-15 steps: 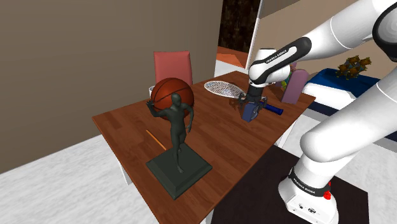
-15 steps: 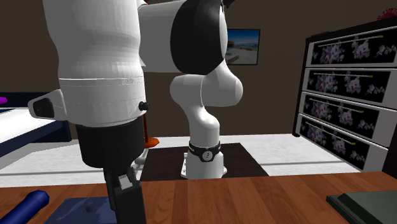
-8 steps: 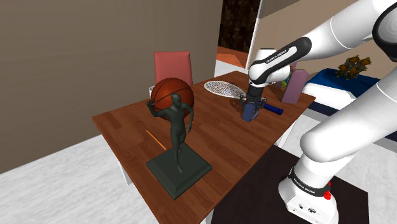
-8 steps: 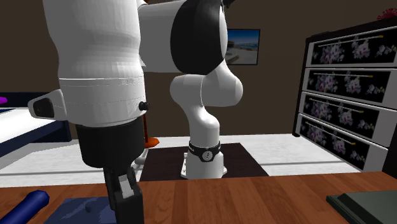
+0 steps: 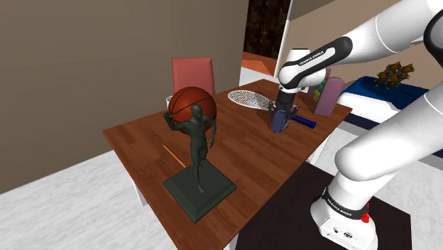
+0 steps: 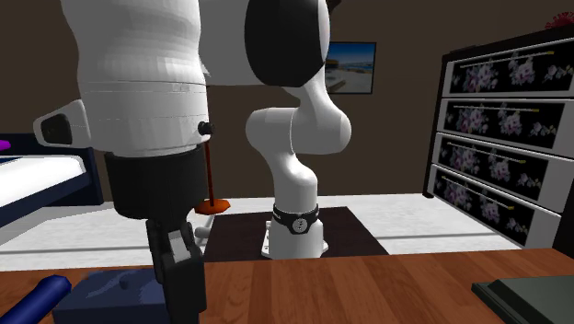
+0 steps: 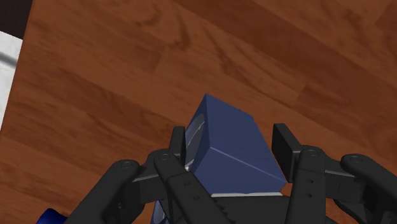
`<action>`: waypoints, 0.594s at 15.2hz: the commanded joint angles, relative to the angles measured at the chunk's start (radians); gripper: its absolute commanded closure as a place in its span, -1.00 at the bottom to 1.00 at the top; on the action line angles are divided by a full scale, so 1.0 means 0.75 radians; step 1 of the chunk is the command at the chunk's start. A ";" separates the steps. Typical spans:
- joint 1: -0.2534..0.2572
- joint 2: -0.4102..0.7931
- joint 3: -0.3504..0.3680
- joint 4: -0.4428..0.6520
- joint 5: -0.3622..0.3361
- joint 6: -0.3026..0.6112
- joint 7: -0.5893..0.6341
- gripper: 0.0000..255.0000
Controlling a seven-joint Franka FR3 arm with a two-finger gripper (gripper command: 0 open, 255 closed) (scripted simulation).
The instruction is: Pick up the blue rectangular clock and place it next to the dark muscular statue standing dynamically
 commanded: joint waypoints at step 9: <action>-0.001 -0.101 0.004 0.106 -0.002 -0.207 0.003 1.00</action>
